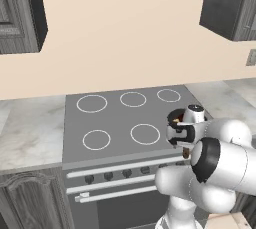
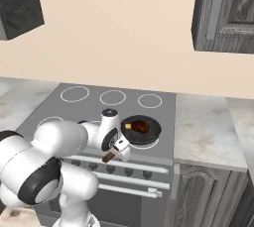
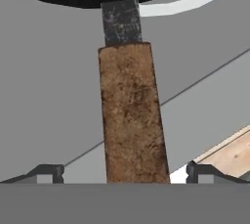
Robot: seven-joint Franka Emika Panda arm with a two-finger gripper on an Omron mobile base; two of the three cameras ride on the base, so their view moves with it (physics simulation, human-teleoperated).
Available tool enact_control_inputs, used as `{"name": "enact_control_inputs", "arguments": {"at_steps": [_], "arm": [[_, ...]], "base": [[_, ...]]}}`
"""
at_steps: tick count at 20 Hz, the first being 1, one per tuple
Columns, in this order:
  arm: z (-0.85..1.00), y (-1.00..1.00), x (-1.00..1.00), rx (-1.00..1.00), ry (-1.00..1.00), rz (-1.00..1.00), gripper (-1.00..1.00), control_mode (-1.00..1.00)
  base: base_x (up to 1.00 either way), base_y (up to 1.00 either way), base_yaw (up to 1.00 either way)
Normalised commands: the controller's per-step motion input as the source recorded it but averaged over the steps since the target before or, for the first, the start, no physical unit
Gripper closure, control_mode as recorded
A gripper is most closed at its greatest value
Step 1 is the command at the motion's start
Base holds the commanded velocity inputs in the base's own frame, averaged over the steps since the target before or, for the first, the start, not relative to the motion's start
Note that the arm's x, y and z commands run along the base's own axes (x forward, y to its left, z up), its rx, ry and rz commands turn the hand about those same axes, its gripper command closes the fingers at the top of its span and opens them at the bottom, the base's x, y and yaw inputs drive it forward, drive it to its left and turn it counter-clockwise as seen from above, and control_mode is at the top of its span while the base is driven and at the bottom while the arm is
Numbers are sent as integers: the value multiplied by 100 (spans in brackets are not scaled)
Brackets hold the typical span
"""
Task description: Pick up the pan with the steak in it and place it on the dining table. Then place the steak on the plate.
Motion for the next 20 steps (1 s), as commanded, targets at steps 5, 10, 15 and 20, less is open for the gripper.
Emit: {"name": "enact_control_inputs", "arguments": {"at_steps": [5, 10, 15, 20], "arm": [[-9, 0, 0, -1, 0, 0, 100, -100], [7, 0, 0, 0, -2, -3, 100, -100], [54, 9, -6, 0, -7, -9, 100, -100], [75, 18, -26, 0, -7, -6, 100, -100]], "base": [[0, 0, 0], [0, 0, 0], [0, 0, 0], [0, 0, 0]]}}
